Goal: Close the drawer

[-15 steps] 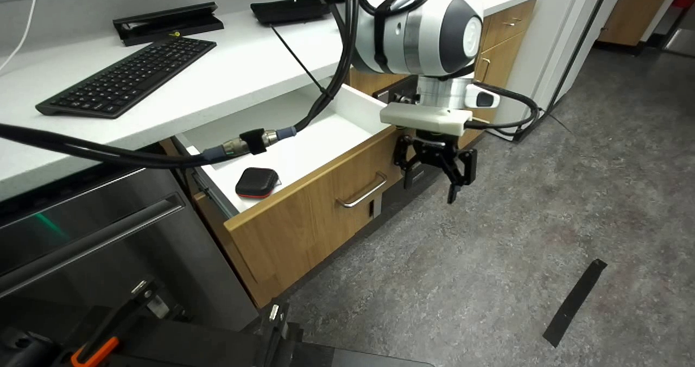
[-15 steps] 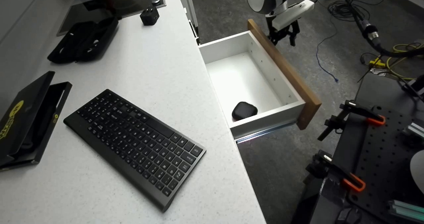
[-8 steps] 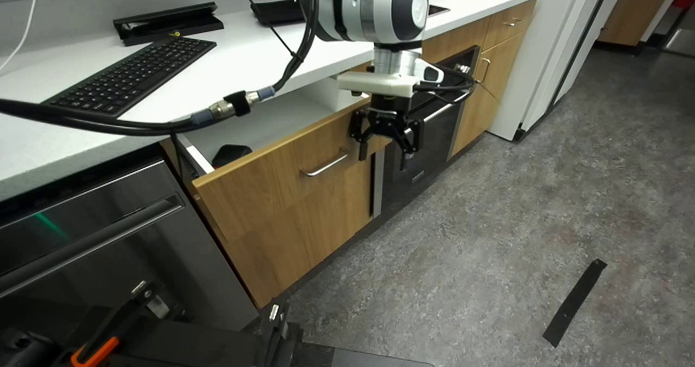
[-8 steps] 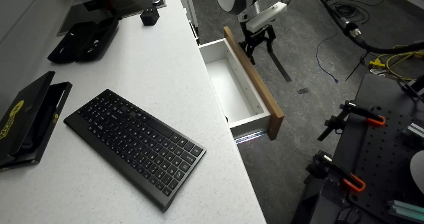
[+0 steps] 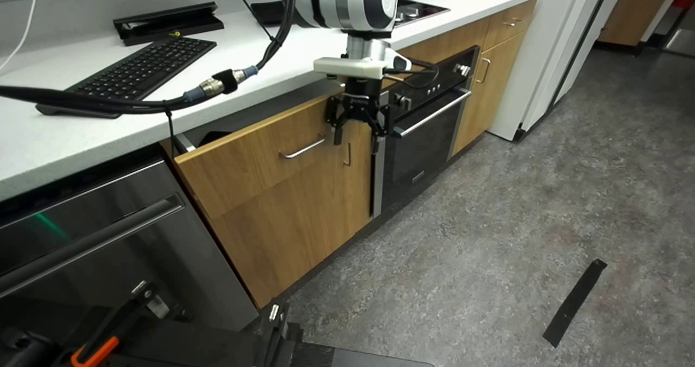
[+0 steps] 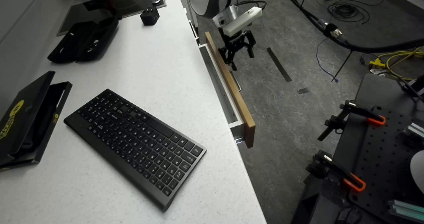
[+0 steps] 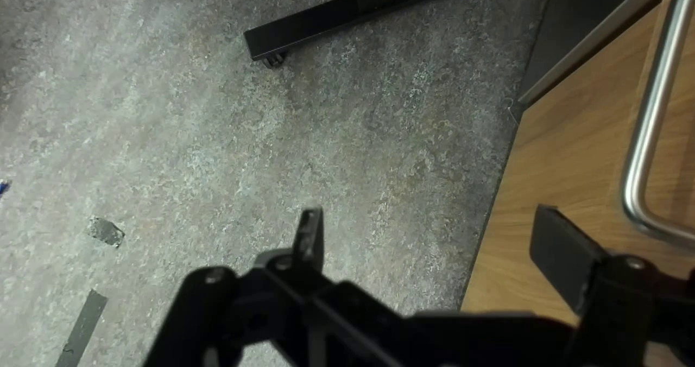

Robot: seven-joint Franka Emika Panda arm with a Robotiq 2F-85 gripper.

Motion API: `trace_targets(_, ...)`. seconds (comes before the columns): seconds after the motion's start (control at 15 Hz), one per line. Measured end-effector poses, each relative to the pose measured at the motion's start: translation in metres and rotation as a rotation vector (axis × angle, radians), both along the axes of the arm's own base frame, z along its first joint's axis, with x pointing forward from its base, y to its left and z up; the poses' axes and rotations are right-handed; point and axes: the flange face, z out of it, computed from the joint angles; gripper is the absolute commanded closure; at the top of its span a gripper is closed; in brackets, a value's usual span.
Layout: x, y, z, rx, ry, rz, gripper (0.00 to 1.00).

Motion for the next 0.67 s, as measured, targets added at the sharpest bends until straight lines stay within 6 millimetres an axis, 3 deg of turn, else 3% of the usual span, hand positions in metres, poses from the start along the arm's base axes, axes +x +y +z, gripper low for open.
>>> trace_targets(0.4,0.003,-0.003,-0.003,-0.015,-0.032,-0.001,0.0)
trace_targets(0.67,0.012,0.011,-0.009,-0.034,-0.075,0.006,0.0)
